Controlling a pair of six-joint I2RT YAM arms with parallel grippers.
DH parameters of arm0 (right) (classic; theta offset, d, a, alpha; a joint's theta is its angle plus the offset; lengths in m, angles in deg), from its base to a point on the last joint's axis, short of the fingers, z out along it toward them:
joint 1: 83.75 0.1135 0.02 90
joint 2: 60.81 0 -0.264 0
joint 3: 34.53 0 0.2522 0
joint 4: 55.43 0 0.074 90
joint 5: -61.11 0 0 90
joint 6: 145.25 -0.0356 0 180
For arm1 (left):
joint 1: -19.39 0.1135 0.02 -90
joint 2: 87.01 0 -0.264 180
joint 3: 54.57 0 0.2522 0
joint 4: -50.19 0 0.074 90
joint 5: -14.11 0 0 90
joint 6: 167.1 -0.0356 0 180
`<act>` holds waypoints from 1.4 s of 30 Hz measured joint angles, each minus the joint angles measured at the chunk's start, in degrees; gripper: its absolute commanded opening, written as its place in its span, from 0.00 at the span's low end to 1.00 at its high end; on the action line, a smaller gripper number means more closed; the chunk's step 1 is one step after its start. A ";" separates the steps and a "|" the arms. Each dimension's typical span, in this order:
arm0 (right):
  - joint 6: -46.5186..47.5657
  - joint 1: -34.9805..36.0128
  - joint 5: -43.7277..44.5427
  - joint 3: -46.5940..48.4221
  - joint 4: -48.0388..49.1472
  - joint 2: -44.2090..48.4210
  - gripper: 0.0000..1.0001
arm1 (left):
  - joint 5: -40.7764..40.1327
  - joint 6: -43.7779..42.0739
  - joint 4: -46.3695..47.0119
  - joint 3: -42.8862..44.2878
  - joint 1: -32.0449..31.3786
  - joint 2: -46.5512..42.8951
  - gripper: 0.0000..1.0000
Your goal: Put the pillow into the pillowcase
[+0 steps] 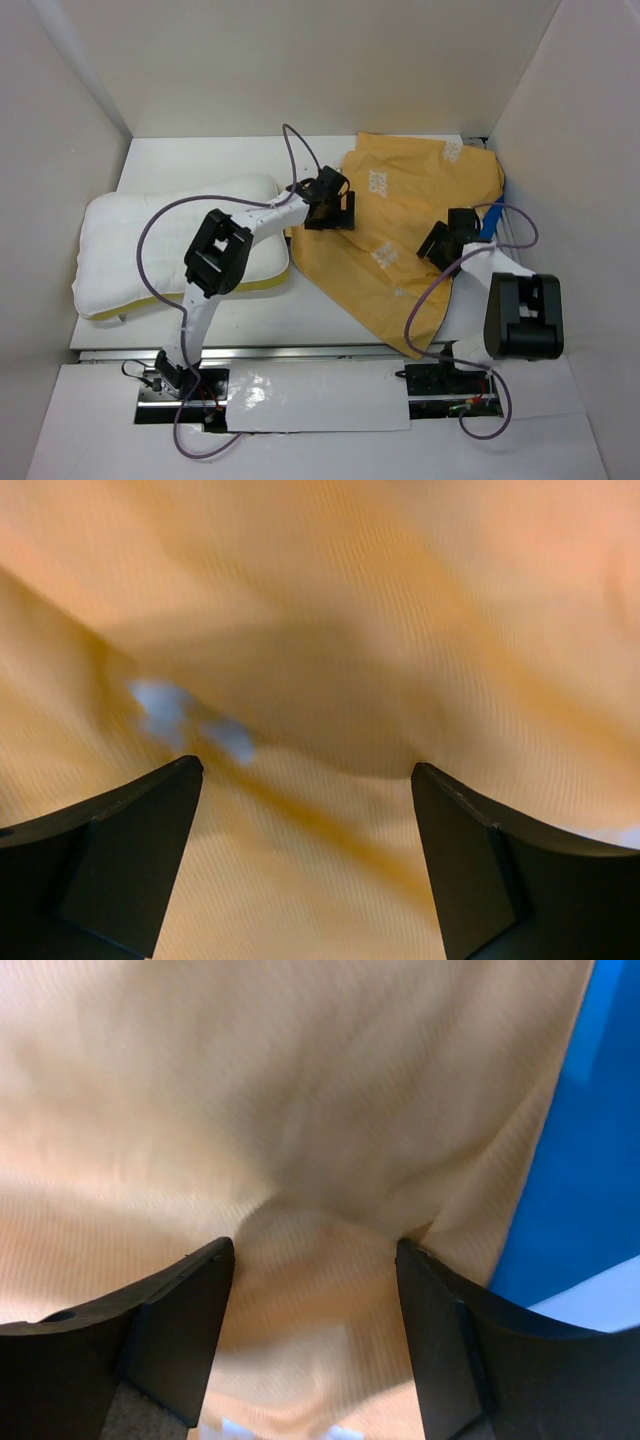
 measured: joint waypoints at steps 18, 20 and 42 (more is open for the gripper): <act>-1.90 30.40 -6.60 -4.66 -9.73 22.05 0.91 | 10.14 -2.54 -0.63 34.60 7.45 22.56 0.99; -0.31 32.09 -3.50 0.44 -10.93 18.82 0.97 | 10.12 -3.30 -0.68 34.67 7.08 22.56 0.99; 29.70 9.68 3.23 72.00 -16.85 -44.04 1.00 | -3.04 -3.41 -6.64 -6.88 -4.17 -13.94 0.99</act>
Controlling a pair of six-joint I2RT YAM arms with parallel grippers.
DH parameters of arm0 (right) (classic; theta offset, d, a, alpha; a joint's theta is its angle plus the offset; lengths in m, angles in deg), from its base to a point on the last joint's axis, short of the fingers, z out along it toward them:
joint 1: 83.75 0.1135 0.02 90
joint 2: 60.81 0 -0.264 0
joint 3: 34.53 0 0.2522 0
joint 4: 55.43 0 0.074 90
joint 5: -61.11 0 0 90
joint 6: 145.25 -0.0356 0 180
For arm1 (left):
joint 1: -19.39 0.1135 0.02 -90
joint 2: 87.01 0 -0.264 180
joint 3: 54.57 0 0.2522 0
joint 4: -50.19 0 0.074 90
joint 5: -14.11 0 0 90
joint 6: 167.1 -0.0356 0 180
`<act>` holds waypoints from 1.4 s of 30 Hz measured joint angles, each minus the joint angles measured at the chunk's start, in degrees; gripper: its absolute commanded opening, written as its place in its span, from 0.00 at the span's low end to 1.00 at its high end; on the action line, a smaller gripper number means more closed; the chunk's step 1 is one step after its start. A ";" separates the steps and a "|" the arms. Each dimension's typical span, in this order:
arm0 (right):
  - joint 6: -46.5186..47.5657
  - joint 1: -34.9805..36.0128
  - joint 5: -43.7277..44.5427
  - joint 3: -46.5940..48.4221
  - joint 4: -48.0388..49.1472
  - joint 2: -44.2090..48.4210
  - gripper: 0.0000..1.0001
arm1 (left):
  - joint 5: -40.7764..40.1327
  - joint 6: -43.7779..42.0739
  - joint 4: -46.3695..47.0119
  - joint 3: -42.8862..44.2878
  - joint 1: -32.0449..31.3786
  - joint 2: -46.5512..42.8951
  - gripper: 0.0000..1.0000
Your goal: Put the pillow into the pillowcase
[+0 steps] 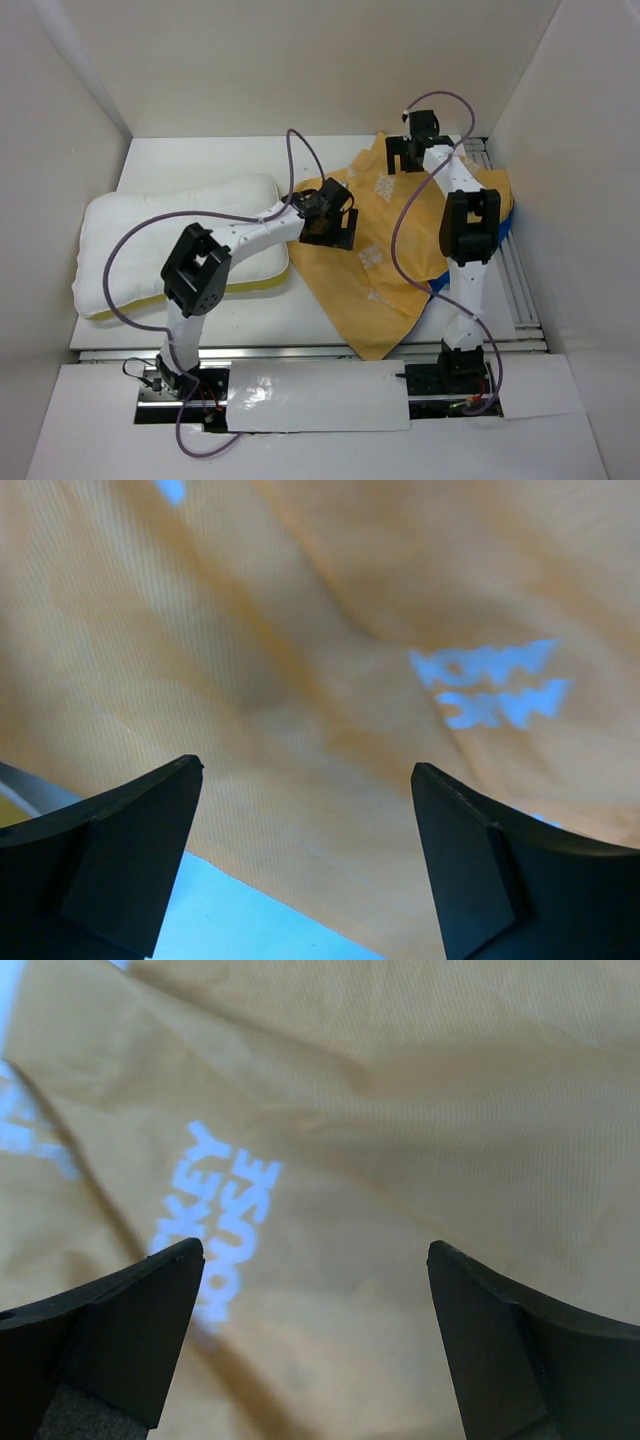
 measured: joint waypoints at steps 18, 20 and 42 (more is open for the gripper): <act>11.63 -3.52 -4.63 2.25 5.84 -10.67 0.00 | 1.36 6.40 -3.48 8.02 1.14 15.08 0.19; 10.60 -4.50 -4.13 2.03 6.34 -10.67 0.00 | 2.40 6.45 -3.74 9.14 2.29 15.98 0.00; -10.12 -13.94 9.49 -24.24 7.78 8.39 0.00 | 5.42 -10.38 1.25 30.47 17.68 29.33 0.39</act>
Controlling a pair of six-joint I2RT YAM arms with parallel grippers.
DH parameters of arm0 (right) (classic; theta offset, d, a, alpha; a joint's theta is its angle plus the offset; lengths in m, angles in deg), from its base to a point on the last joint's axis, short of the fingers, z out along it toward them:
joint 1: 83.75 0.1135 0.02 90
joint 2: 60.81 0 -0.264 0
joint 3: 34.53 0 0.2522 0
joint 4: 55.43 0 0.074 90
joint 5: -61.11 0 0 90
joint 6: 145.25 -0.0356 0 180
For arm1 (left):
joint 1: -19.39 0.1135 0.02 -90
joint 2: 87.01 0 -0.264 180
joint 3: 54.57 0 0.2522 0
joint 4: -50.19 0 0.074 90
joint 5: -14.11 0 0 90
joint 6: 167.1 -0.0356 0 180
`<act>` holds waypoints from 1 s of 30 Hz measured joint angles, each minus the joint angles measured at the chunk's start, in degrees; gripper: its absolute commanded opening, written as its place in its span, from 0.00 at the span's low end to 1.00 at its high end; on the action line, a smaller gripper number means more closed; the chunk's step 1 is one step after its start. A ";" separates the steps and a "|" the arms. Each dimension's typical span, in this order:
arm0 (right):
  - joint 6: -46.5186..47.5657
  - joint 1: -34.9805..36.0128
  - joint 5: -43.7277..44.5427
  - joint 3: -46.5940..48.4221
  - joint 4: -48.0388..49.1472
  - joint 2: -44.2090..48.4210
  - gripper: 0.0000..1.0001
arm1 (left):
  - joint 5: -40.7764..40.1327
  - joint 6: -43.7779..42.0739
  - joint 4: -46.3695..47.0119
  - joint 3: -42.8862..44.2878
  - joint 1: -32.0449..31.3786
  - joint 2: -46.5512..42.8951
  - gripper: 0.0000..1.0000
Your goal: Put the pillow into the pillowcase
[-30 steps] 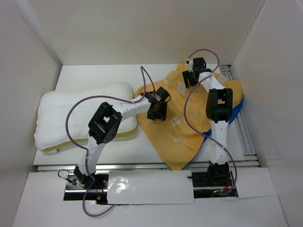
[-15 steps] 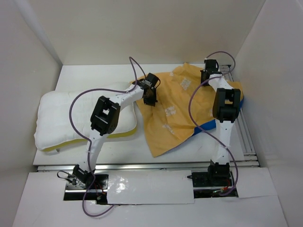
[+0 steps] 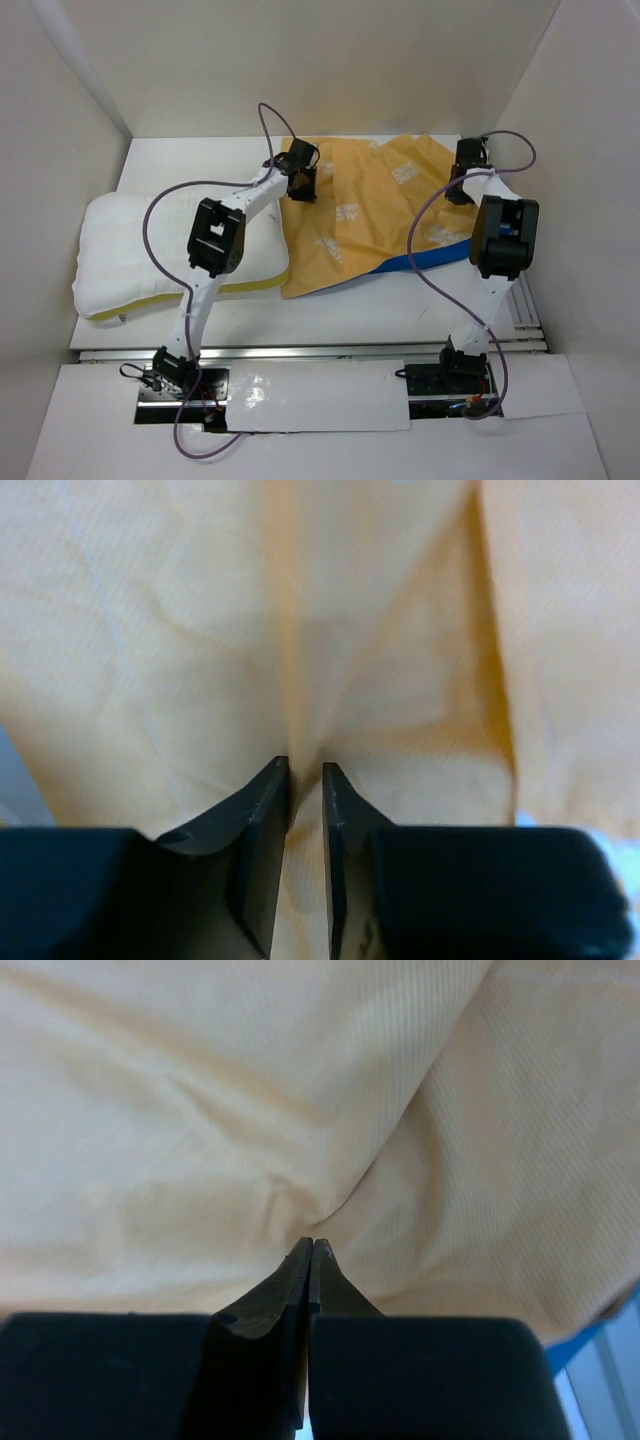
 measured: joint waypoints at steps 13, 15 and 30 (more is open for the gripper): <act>3.30 15.41 4.15 -3.91 -2.54 19.89 1.00 | -9.46 1.77 -5.18 -21.70 -8.55 -38.58 1.00; 3.52 18.47 4.28 -5.97 -2.62 22.18 1.00 | -12.76 4.09 -6.47 -24.65 -6.58 -43.39 1.00; -0.02 35.85 3.32 -6.71 -3.28 15.04 1.00 | -17.68 10.84 -13.03 -31.26 1.11 -28.81 0.95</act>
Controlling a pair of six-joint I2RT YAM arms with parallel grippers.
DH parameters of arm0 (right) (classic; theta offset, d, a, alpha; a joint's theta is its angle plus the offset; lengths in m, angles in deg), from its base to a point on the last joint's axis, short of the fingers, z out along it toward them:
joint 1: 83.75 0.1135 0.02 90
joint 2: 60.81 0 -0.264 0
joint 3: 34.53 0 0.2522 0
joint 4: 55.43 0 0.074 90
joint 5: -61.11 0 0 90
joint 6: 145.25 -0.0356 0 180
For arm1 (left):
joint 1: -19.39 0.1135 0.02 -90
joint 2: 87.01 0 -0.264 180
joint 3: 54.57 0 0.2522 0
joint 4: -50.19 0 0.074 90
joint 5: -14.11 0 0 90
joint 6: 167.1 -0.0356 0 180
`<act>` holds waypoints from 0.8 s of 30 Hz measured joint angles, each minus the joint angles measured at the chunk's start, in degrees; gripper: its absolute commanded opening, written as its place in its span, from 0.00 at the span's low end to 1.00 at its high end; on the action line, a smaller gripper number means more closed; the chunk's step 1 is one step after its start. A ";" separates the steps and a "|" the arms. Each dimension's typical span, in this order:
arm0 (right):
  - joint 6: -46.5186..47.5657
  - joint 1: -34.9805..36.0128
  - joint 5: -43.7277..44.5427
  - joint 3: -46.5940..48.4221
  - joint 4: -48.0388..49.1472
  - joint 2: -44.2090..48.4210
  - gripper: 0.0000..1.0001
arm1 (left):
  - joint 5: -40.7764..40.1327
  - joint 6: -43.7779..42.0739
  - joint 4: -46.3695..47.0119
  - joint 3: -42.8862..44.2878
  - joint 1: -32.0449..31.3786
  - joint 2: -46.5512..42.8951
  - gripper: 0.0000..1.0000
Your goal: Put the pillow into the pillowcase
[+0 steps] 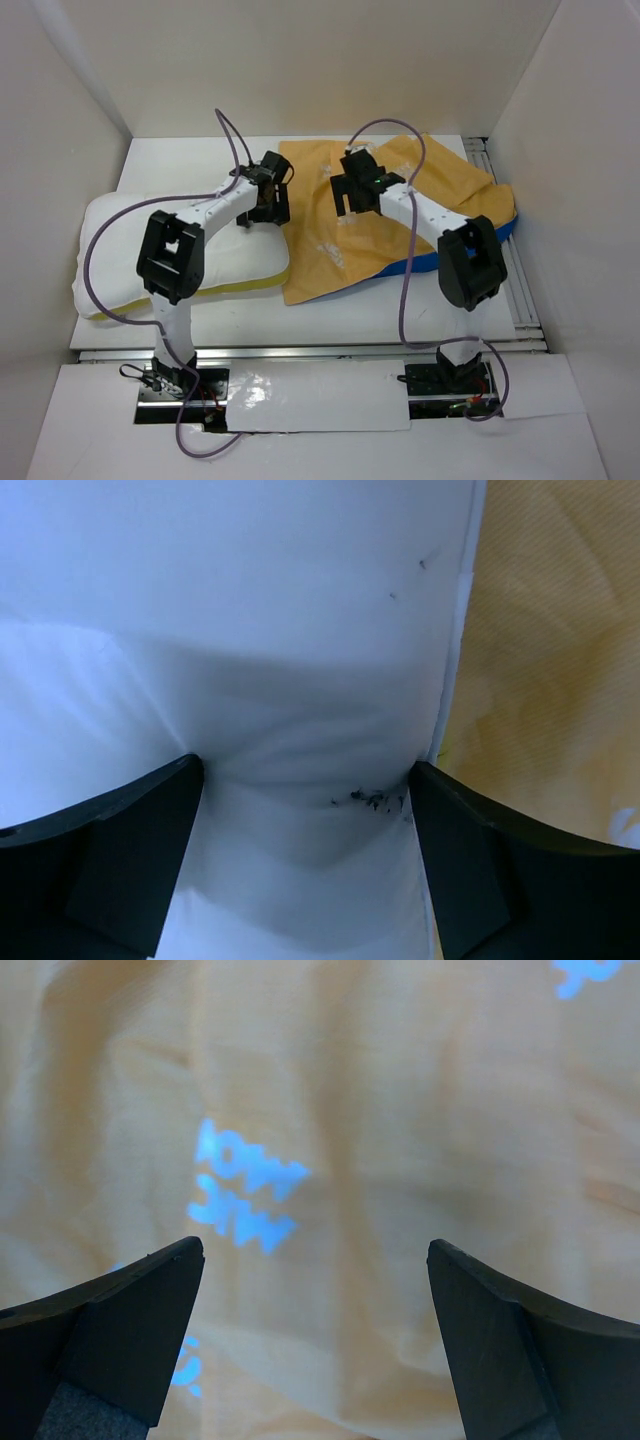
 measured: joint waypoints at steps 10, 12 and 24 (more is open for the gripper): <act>-1.46 3.67 -0.07 8.87 -0.87 -11.50 1.00 | 3.43 2.58 6.14 -7.30 4.39 -3.19 0.00; -1.70 3.85 -0.11 11.13 -0.94 -13.70 1.00 | 4.37 2.49 8.72 -10.01 4.61 -5.46 0.00; -7.15 4.92 11.85 16.28 -4.76 -22.21 0.81 | 8.17 -3.56 15.72 -22.05 4.20 -21.16 0.00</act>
